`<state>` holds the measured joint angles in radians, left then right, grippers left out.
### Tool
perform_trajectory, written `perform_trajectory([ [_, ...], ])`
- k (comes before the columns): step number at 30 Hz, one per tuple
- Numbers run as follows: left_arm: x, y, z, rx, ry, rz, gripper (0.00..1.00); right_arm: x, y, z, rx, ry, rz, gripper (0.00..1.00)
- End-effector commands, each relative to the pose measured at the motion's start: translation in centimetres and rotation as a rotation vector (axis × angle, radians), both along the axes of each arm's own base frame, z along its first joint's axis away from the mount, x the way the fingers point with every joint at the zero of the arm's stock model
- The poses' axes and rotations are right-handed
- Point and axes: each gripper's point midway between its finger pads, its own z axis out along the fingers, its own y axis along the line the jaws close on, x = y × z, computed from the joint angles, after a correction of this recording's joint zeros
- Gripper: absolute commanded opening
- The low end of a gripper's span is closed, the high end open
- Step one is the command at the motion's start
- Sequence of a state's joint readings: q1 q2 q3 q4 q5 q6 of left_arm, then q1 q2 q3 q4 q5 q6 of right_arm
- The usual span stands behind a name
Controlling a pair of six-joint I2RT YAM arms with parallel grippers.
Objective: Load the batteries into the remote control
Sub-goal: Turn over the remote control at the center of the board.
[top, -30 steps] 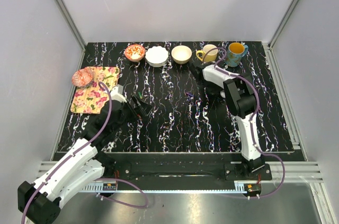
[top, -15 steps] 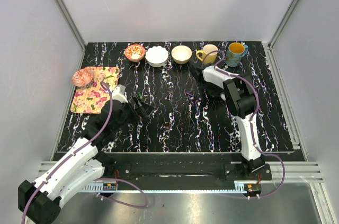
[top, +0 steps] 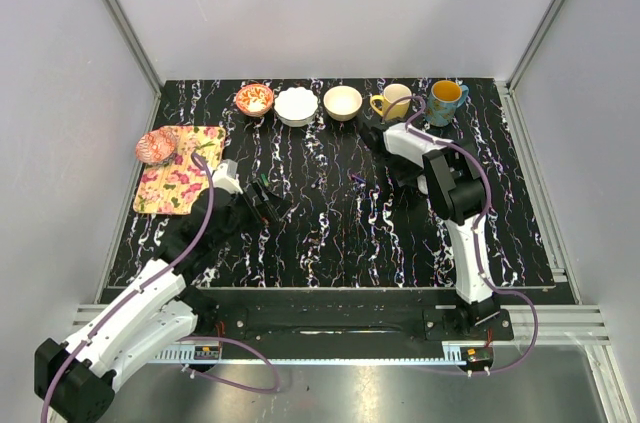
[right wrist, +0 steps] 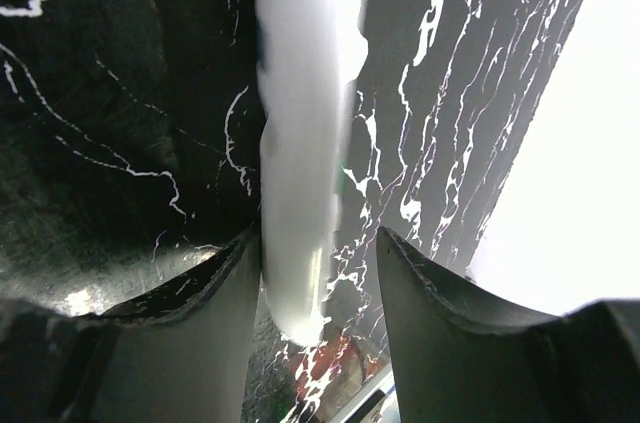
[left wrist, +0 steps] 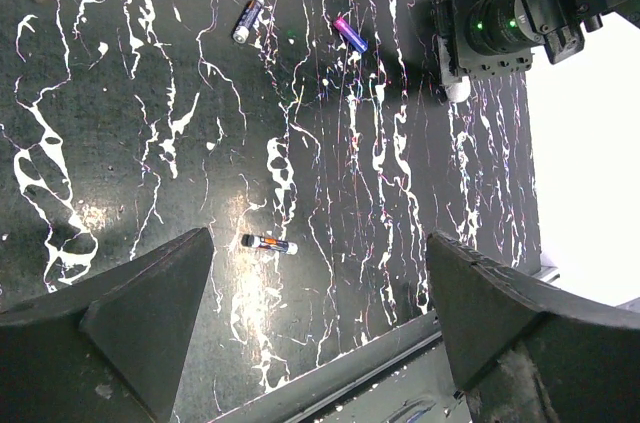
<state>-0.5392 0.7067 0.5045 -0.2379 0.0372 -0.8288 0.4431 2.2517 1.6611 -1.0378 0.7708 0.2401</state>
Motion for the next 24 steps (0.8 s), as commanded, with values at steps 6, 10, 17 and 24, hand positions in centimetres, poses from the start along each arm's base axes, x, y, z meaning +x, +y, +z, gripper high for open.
perform_trajectory([
  [6,0.4,-0.9,1.4,-0.030,-0.043,-0.037,0.92,-0.3,3.9,-0.3,0.184,-0.017,-0.022,0.57],
  [10,0.3,-0.9,1.4,-0.031,-0.043,-0.039,0.91,-0.4,5.5,0.0,0.203,-0.017,0.006,0.58],
  [17,0.2,-1.0,1.1,-0.034,-0.030,-0.041,0.91,-0.9,8.7,0.4,0.273,-0.023,0.037,0.59],
  [24,0.7,-0.1,1.3,0.011,-0.027,0.001,0.94,-1.2,10.8,10.0,0.526,-0.293,0.045,0.64],
])
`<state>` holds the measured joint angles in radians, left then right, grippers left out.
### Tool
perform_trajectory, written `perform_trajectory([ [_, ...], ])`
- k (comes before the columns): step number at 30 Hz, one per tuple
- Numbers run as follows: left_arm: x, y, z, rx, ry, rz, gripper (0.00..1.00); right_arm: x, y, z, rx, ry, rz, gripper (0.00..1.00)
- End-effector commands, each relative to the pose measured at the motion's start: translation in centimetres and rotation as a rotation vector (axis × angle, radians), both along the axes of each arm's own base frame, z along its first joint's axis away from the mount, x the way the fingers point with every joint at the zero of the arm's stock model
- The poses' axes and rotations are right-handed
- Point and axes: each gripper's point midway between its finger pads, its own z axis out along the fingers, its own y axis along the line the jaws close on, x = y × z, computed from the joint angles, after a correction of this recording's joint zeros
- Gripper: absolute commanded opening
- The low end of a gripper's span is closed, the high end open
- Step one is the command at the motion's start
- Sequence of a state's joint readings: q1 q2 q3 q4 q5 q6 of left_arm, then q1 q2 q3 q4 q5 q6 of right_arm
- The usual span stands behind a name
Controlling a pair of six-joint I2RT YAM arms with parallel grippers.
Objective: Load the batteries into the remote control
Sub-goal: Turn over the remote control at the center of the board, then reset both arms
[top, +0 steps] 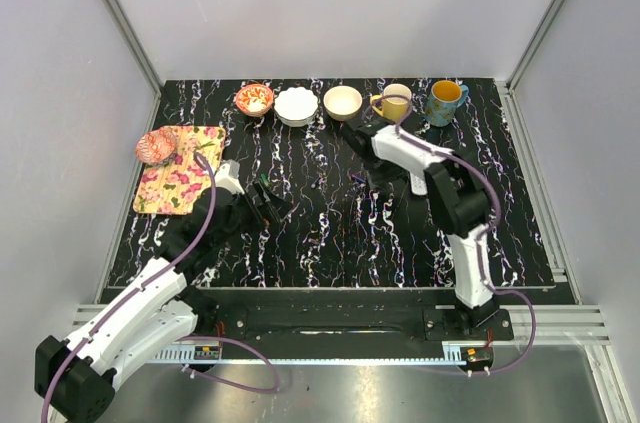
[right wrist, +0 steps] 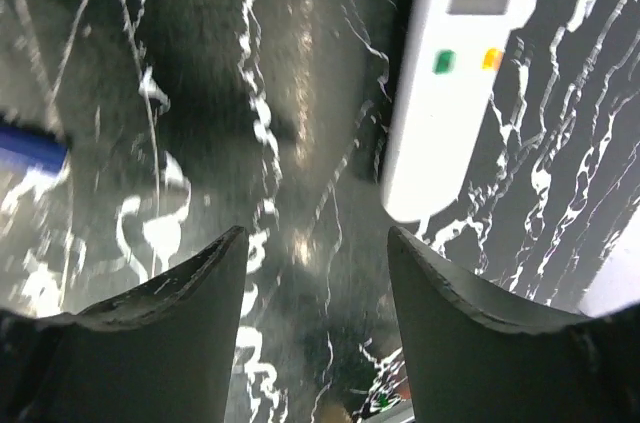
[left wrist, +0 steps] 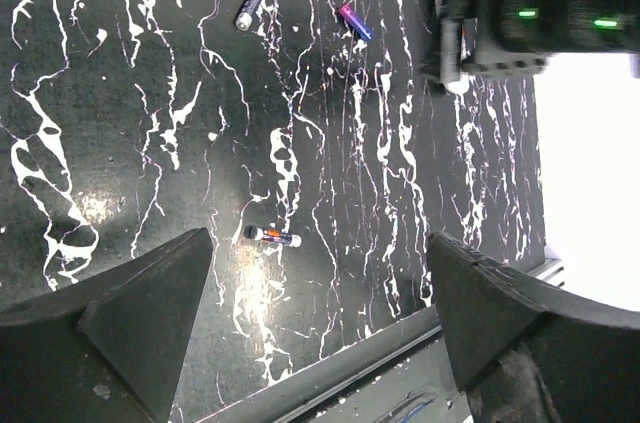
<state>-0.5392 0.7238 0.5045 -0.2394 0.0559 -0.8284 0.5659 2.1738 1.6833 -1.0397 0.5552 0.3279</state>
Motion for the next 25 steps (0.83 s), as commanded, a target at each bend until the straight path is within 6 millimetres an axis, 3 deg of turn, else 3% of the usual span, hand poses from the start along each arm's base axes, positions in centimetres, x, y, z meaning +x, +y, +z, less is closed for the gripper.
perform_trajectory([
  [1,0.8,0.5,1.5,0.029,-0.035,0.028,0.96,0.1,2.5,10.5,0.310,-0.290,-0.035,0.64],
  [2,1.2,1.0,1.2,0.054,-0.030,0.057,0.98,-0.4,2.3,13.9,0.380,-0.376,-0.028,0.66],
  [4,1.4,1.6,1.1,0.088,-0.006,0.089,0.99,-1.8,2.2,14.3,0.452,-0.421,-0.001,0.66],
  [5,1.7,1.9,0.5,0.117,0.012,0.104,0.99,-2.8,1.7,16.9,0.516,-0.499,0.016,0.67],
  [6,1.8,2.3,0.6,0.135,0.031,0.115,0.99,-3.8,1.5,15.5,0.540,-0.500,0.031,0.68],
  [10,2.7,3.1,0.1,0.192,0.073,0.132,0.99,-7.5,0.3,15.3,0.674,-0.615,0.061,0.74],
  [11,2.9,3.2,-0.2,0.203,0.084,0.135,0.99,-8.4,-0.1,16.6,0.726,-0.671,0.060,0.76],
  [12,3.2,3.3,0.1,0.204,0.079,0.139,0.99,-9.3,-0.3,15.2,0.746,-0.666,0.054,0.77],
  [14,3.7,3.7,0.2,0.222,0.075,0.153,0.99,-10.3,-0.5,15.9,0.811,-0.713,0.048,0.81],
  [15,4.0,3.9,0.5,0.227,0.069,0.162,0.99,-10.7,-0.7,15.2,0.818,-0.710,0.042,0.82],
  [18,4.9,4.9,1.7,0.251,0.029,0.208,0.99,-11.4,-1.0,15.2,0.852,-0.730,0.017,0.85],
  [22,6.5,8.2,3.0,0.346,-0.032,0.334,0.99,-11.3,-1.3,14.8,0.854,-0.751,-0.015,0.86],
  [25,7.2,8.5,4.0,0.372,-0.016,0.323,0.99,-11.2,-0.9,14.7,0.884,-0.760,-0.013,0.86],
])
